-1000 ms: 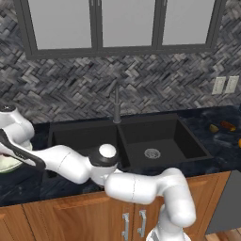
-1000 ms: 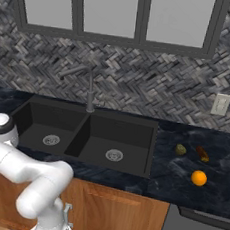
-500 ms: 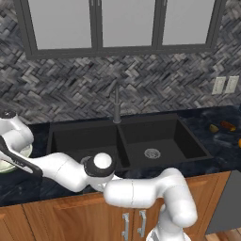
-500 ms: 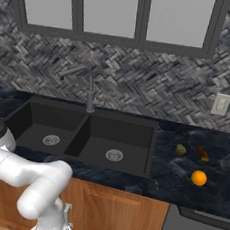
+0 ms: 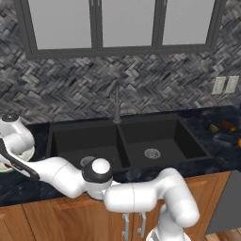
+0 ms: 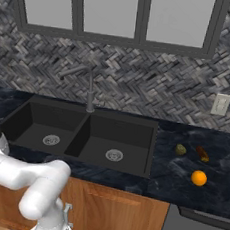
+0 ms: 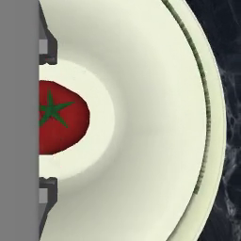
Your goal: There is a mixed pile of frozen fruits and vegetables on the counter. Locate all the frozen vegetables and place the items in a bowl on the counter. Take all the frozen fruits and defrost them in a running sink.
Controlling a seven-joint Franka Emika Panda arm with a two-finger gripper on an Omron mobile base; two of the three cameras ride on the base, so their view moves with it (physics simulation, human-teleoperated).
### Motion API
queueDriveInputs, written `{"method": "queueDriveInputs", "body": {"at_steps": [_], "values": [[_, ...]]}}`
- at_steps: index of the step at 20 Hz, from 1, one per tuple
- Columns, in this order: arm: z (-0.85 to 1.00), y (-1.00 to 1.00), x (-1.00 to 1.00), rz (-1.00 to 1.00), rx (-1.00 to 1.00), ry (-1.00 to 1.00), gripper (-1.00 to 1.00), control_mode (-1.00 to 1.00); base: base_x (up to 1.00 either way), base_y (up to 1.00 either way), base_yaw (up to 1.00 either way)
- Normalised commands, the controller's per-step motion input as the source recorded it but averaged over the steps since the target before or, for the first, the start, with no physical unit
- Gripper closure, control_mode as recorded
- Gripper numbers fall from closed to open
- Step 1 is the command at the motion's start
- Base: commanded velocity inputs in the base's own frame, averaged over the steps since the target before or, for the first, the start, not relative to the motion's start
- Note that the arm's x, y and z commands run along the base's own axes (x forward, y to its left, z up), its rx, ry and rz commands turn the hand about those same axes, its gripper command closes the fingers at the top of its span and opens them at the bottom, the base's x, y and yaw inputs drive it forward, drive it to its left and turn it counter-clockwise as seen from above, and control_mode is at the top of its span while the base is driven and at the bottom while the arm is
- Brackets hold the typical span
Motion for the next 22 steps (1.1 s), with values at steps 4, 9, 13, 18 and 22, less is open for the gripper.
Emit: {"method": "queueDriveInputs", "body": {"at_steps": [4,9,13,18,22], "values": [[0.38,0.08,0.10,0.00,0.00,0.00,-1.00,-1.00,0.00,0.00,0.00],[0.71,-0.02,-0.01,0.00,0.00,-0.01,-1.00,-1.00,0.00,0.00,0.00],[0.43,-0.22,-0.12,0.00,-0.01,-0.06,-1.00,-1.00,0.00,0.00,0.00],[0.35,-0.40,-0.19,0.00,-0.02,-0.11,-1.00,-1.00,0.00,0.00,0.00],[0.33,-0.50,-0.14,0.00,0.00,-0.13,-1.00,-1.00,0.00,0.00,0.00]]}}
